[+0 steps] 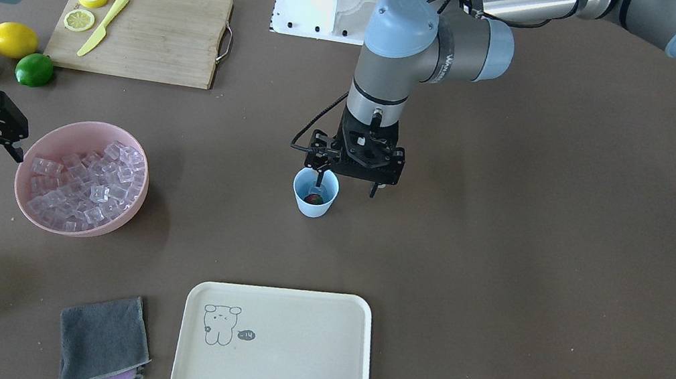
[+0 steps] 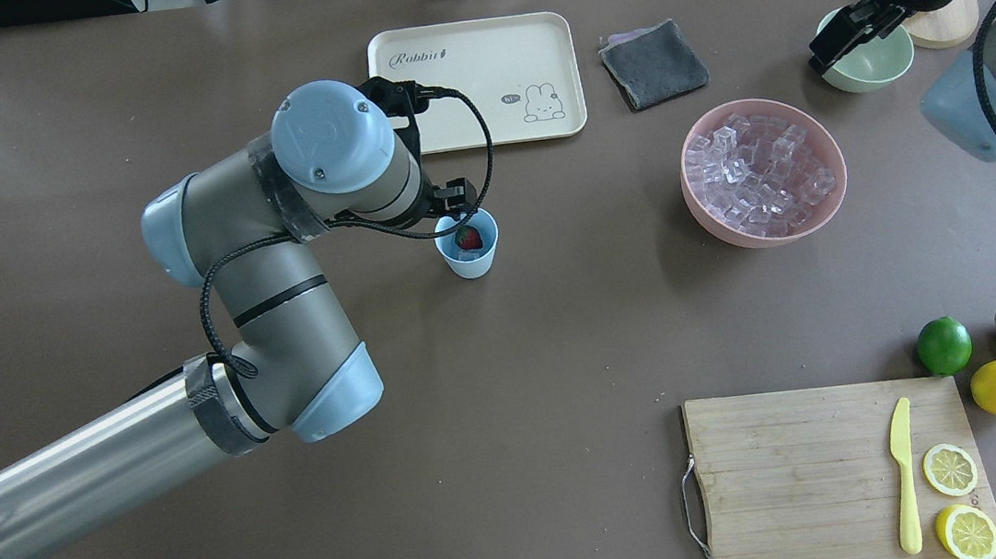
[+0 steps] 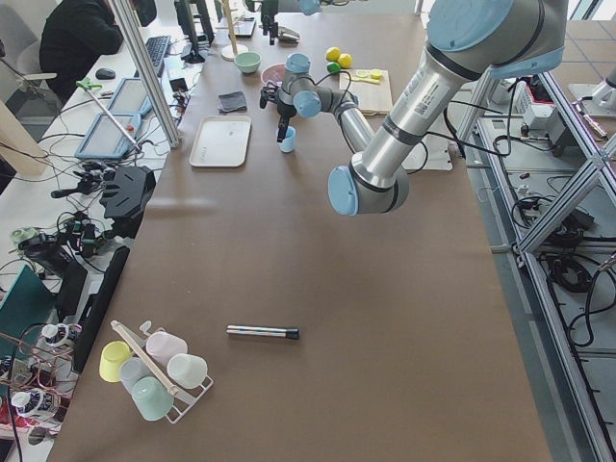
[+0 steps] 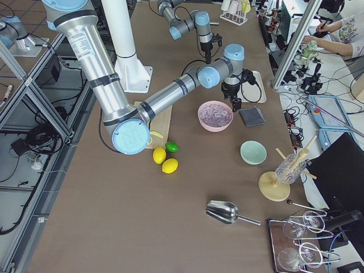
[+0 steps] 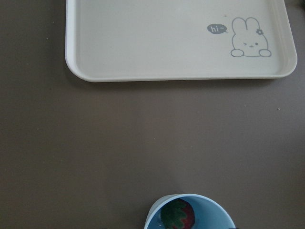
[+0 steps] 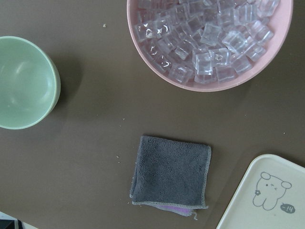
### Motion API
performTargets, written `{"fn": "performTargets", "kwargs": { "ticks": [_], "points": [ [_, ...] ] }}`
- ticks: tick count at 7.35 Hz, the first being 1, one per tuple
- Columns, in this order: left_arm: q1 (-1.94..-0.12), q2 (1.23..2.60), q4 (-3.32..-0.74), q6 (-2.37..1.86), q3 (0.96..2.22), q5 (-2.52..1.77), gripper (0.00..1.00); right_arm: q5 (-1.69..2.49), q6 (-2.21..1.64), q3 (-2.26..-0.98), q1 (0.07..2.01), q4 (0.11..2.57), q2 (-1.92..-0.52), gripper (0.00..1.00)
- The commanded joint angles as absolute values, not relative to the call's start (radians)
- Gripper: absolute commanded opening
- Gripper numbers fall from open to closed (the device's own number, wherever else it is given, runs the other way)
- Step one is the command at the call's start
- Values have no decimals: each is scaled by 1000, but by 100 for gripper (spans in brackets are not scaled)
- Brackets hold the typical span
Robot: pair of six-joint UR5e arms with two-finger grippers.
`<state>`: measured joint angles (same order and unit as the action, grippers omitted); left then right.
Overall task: Mash ice and strawberries in cup
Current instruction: 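Lower the strawberry into the blue cup and open the left gripper, then move the left gripper away from the cup toward the metal muddler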
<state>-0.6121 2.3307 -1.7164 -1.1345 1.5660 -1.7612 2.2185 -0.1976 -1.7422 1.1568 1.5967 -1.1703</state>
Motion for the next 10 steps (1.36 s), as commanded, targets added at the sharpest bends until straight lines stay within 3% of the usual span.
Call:
{"fn": "performTargets", "kwargs": {
  "ticks": [1,4,6,8,10],
  "points": [
    [-736,2205,-1720,-972,1611,-1781,97,2293,31,-1718,1276,1594,-1265,94],
    [-993,2093,-1720,-688,1597,-1954,97,2380,436,-1718,1490,1591,-1487,95],
    [-1127,2022,-1720,-449,1566,-2011,97,2385,547,-1718,1534,1591,-1554,95],
    [-1289,1999,-1736,-176,1423,-2151,97,2382,551,-1718,1535,1591,-1559,94],
    [-1319,1894,-1990,-109,1245,-2158,97,2379,549,-1717,1536,1591,-1546,94]
  ]
}}
